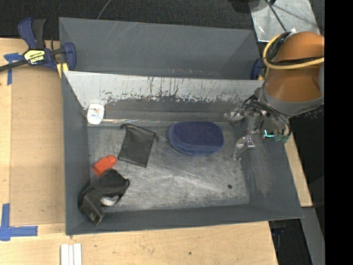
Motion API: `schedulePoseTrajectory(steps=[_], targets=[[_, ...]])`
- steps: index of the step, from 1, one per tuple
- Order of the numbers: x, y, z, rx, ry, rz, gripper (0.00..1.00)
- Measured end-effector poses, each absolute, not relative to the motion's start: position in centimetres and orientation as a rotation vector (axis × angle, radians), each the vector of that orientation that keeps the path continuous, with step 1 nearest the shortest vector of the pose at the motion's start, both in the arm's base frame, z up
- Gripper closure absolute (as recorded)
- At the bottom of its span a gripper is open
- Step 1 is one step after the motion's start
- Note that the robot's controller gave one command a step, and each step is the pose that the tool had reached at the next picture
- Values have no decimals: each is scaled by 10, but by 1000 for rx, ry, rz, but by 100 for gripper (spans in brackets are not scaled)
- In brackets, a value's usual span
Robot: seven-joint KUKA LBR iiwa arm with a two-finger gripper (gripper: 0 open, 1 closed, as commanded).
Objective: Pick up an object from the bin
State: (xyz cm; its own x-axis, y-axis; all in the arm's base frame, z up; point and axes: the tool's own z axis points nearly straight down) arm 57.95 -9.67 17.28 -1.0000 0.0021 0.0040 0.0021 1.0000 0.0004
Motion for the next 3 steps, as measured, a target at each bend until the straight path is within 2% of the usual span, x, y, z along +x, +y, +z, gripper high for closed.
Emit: schedulePoseTrajectory(steps=[1, 2, 3], targets=[[605, -19, 98, 580, -3099, 4, 0], [607, -19, 100, 581, -3104, 6, 100], [589, -34, 206, 1173, -2923, 4, 100]])
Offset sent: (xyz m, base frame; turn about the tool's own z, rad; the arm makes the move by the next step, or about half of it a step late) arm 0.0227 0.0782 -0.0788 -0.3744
